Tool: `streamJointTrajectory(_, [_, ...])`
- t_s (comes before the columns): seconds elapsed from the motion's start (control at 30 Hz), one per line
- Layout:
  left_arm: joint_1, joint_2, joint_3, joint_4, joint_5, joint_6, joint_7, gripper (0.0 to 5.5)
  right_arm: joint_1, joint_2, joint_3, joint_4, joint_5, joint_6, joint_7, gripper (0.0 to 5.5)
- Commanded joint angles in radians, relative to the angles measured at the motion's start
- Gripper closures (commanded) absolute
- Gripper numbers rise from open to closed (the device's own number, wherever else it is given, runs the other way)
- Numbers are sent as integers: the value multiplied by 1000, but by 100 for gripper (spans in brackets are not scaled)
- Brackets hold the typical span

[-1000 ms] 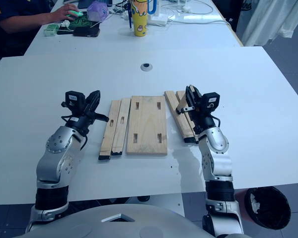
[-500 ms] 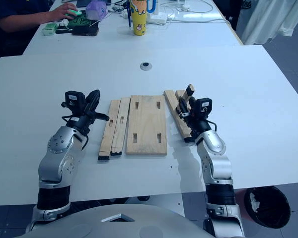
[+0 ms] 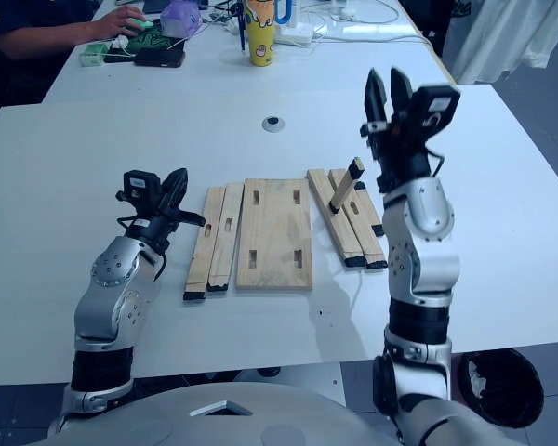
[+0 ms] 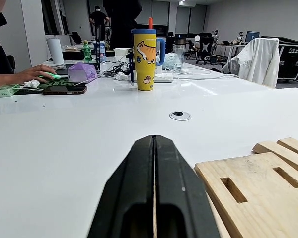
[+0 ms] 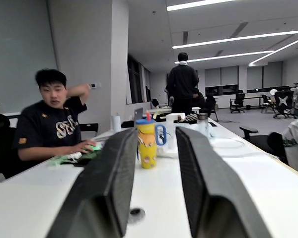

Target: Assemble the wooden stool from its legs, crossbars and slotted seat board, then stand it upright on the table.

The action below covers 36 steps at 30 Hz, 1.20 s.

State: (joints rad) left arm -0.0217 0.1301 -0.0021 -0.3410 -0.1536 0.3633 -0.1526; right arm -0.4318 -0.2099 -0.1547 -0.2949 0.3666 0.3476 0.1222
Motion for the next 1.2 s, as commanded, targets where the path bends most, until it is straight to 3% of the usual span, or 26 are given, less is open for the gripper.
streamJointTrajectory(0.03, [1,-6,-3,-2,10,-3,11,550,-162,-34,-28,58,27,94,-14,482])
streamJointTrajectory(0.17, [-1,-12,-5,0,12,-7,15,550,-237,-41,-62,129,30,66,-4,545])
streamJointTrajectory(0.37, [1,-15,-4,-8,13,-6,21,550,57,-25,58,288,-62,30,84,548])
streamJointTrajectory(0.5, [-6,-9,0,-13,6,0,16,550,112,-23,92,327,-87,95,79,548])
streamJointTrajectory(0.83, [-19,-11,-1,-4,6,-5,16,550,-11,14,7,184,-45,-29,33,548])
streamJointTrajectory(1.07, [-21,-16,-3,2,8,-12,18,550,-254,-3,-95,49,63,-2,-25,548])
streamJointTrajectory(1.2, [-23,-16,-3,2,8,-13,18,550,-141,-16,-17,102,42,85,26,548])
